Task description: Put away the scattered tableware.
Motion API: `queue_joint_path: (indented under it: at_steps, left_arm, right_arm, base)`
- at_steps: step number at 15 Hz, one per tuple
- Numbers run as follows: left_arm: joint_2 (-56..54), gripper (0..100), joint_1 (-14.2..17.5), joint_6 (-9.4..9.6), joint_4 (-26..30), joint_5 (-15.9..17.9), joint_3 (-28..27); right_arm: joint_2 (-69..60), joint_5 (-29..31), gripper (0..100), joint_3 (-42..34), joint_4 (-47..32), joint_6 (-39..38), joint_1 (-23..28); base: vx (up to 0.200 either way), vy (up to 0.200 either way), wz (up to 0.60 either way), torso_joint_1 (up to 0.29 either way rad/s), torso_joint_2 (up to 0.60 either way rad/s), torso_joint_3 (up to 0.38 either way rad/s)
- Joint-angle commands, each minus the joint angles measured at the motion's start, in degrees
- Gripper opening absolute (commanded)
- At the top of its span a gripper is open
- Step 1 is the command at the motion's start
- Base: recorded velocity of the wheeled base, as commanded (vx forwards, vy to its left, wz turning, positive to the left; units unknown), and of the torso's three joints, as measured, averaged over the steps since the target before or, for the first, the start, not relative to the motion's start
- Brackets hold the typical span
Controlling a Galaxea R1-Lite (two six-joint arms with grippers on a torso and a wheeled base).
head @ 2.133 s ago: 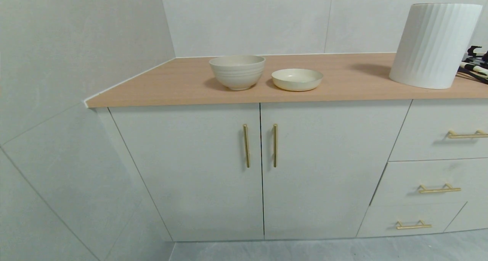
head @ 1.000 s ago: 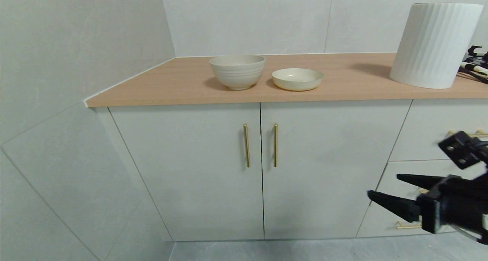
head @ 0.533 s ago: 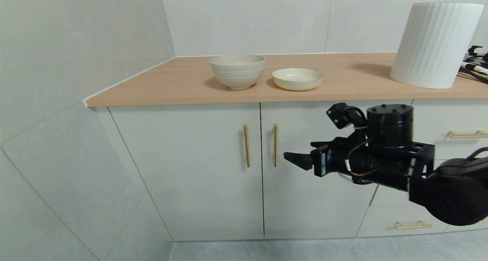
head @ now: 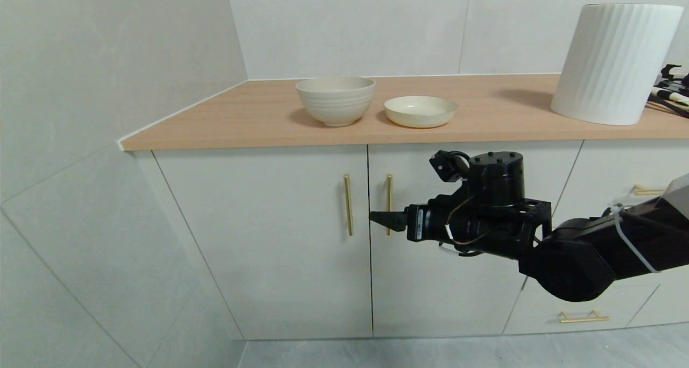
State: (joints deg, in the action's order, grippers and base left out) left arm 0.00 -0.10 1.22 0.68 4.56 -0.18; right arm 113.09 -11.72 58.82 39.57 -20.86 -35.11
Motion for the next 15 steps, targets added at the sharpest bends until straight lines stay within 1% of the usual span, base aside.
queue_joint_path:
  at_steps: [1,3,7,9,12,15]
  left_arm:
    - [0.0,100,0.0,-0.08,0.0,0.0,0.0]
    - [0.0,100,0.0,-0.08,0.0,0.0,0.0]
    - [0.0,100,0.0,-0.08,0.0,0.0,0.0]
    - [0.0,100,0.0,-0.08,0.0,0.0,0.0]
    - [0.0,100,0.0,0.01,0.0,0.0,0.0]
    - [0.0,100,0.0,-0.08,-0.1,0.0,0.0]
  right_arm:
    - [2.5,-0.1,100,3.1,0.1,-0.9,0.2]
    - [4.4,-0.1,100,4.6,0.4,-0.9,0.8]
    - [6.2,-0.1,100,5.4,2.1,-0.9,0.9]
    - [9.8,0.0,100,6.4,6.7,-0.9,0.9]
    - [12.9,0.0,100,7.4,10.0,-1.5,1.0]
    - [14.4,-0.1,100,8.1,11.8,-4.3,1.0]
  base:
    - [0.000,0.000,0.00,0.000,0.00,0.000]
    - [0.000,0.000,0.00,0.000,0.00,0.000]
    - [0.000,0.000,0.00,0.000,0.00,0.000]
    - [0.000,0.000,0.00,0.000,0.00,0.000]
    - [0.000,0.000,0.00,0.000,0.00,0.000]
    - [0.000,0.000,0.00,0.000,0.00,0.000]
